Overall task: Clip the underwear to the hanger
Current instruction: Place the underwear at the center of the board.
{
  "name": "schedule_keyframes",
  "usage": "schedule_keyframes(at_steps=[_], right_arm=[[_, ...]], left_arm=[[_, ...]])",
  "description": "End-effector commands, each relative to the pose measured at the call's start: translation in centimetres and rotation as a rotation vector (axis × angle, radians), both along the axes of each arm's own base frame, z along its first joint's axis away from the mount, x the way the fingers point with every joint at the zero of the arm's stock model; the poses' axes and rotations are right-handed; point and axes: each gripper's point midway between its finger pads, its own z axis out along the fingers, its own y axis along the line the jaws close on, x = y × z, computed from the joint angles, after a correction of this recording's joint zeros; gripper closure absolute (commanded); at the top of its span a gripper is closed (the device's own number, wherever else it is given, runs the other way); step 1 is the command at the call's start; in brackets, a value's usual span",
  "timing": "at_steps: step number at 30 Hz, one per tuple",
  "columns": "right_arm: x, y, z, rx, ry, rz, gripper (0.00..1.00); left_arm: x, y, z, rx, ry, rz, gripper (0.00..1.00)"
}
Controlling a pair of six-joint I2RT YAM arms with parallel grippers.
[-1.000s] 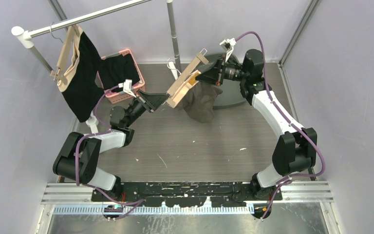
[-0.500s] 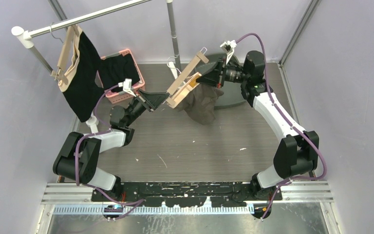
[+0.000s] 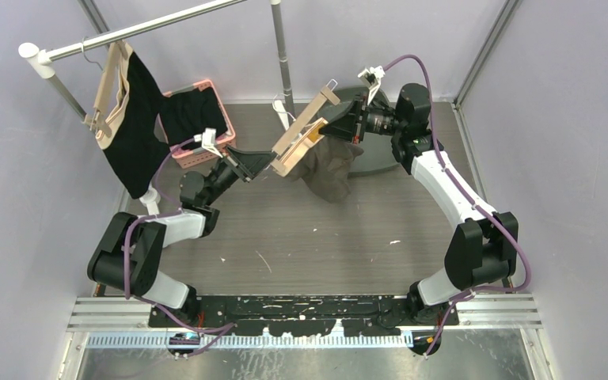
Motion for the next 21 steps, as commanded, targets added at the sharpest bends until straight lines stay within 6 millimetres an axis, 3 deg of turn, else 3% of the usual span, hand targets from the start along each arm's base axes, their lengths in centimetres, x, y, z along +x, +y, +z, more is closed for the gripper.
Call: schedule_keyframes(at_steps=[1,11,19,21], right_arm=[[-0.90,-0.38,3.27,0.035,-0.106,-0.005,0.99],[-1.03,-0.32,3.27,0.038,-0.102,-0.001,0.99],[-1.08,-0.30,2.85,0.036,-0.089,0.003,0.99],[-1.04,-0.33,2.50,0.035,-0.075,0.007,0.99]], left_arm=[[-0.78,-0.24,2.01,-0.020,-0.100,-0.016,0.92],[-0.69,-0.29,2.25,-0.023,-0.105,-0.012,0.88],[-0.63,-0.14,2.07,-0.027,-0.096,-0.001,0.90],[-0.35,0.16,1.80,-0.034,-0.083,0.024,0.95]])
